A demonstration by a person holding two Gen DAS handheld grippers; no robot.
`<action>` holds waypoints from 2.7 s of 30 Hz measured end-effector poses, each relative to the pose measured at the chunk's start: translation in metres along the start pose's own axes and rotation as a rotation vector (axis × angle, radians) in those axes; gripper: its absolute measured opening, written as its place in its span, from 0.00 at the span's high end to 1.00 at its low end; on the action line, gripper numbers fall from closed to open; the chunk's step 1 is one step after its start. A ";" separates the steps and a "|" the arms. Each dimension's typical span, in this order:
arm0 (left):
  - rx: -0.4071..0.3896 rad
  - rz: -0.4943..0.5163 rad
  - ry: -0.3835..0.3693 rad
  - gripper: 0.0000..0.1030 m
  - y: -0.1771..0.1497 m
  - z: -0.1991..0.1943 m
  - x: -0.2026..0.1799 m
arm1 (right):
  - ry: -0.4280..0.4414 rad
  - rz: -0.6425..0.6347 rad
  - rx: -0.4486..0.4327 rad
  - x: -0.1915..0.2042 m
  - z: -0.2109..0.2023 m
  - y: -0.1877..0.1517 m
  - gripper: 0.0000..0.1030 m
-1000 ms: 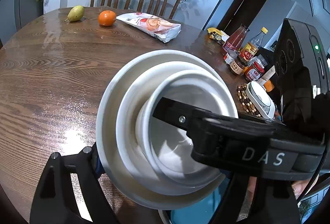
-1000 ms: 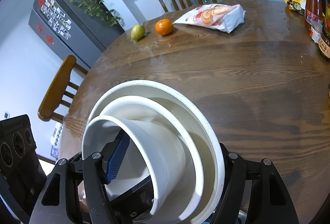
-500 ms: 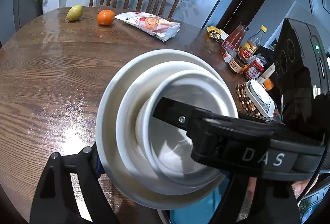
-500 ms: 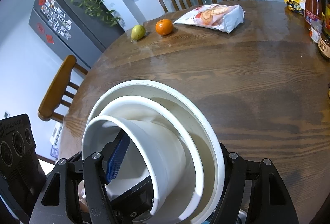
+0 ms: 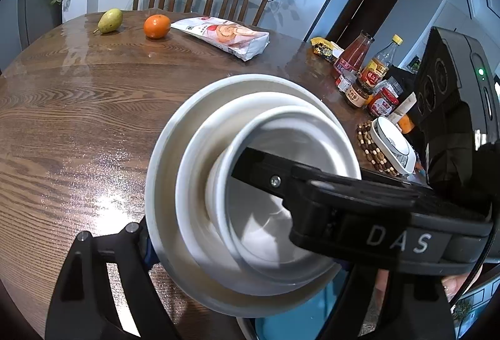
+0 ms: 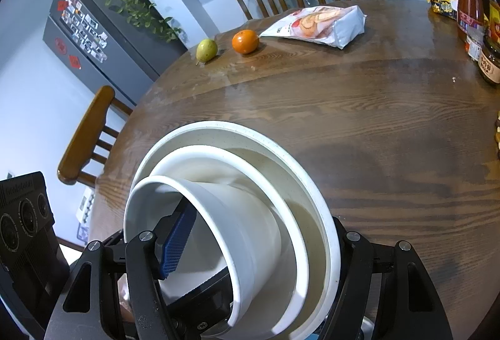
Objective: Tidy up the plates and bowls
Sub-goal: 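Lift the white bowl stack off the table with both tools and hold it, then carry the held bowl stack with both tools toward the blue-patterned tray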
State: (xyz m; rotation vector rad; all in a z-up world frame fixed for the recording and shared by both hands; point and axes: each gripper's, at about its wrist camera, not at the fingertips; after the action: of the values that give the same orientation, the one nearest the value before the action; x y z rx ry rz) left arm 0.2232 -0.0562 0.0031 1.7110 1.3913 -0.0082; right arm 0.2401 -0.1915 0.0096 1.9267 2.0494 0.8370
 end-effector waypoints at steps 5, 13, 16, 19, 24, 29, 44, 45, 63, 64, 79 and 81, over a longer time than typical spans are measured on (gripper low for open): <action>0.000 0.000 -0.001 0.23 0.000 0.000 0.000 | 0.000 -0.001 -0.002 0.000 0.000 0.000 0.29; -0.002 0.002 -0.001 0.23 0.000 -0.001 0.000 | -0.001 -0.002 -0.004 -0.001 -0.001 0.000 0.29; -0.005 0.004 -0.002 0.23 0.002 -0.003 0.000 | 0.000 -0.004 -0.008 0.000 -0.002 0.001 0.29; -0.005 0.004 -0.001 0.23 0.001 -0.003 0.000 | 0.000 -0.005 -0.012 0.000 -0.004 0.002 0.29; -0.005 0.004 -0.002 0.23 0.002 -0.003 0.000 | 0.001 -0.006 -0.014 0.000 -0.005 0.002 0.29; -0.005 0.004 -0.001 0.23 0.001 -0.004 0.000 | 0.001 -0.006 -0.013 0.000 -0.005 0.001 0.29; -0.009 0.012 -0.003 0.23 -0.001 -0.005 -0.002 | 0.001 -0.008 -0.020 0.000 -0.006 0.001 0.29; -0.009 0.012 -0.003 0.23 -0.001 -0.005 -0.002 | 0.001 -0.008 -0.021 -0.001 -0.006 0.001 0.29; -0.017 0.016 0.004 0.23 -0.003 -0.010 -0.005 | 0.005 -0.011 -0.022 0.000 -0.009 -0.001 0.29; -0.019 0.014 0.005 0.23 -0.003 -0.012 -0.006 | 0.006 -0.011 -0.025 0.000 -0.009 -0.001 0.29; -0.031 0.022 -0.002 0.23 -0.014 -0.026 -0.023 | 0.003 -0.021 -0.043 0.002 -0.028 -0.009 0.29; -0.036 0.024 0.001 0.23 -0.016 -0.028 -0.025 | 0.004 -0.024 -0.046 0.003 -0.030 -0.011 0.29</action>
State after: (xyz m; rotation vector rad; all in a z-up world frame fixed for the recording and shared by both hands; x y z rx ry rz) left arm 0.1880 -0.0583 0.0226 1.6980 1.3636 0.0303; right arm 0.2149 -0.1965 0.0291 1.8750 2.0331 0.8751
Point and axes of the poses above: each gripper's, at about its wrist camera, not at the fingertips, and z roughly the way its jaws point, x to its left, y to its top, and after that the axes turned 15 degrees about -y, right-handed
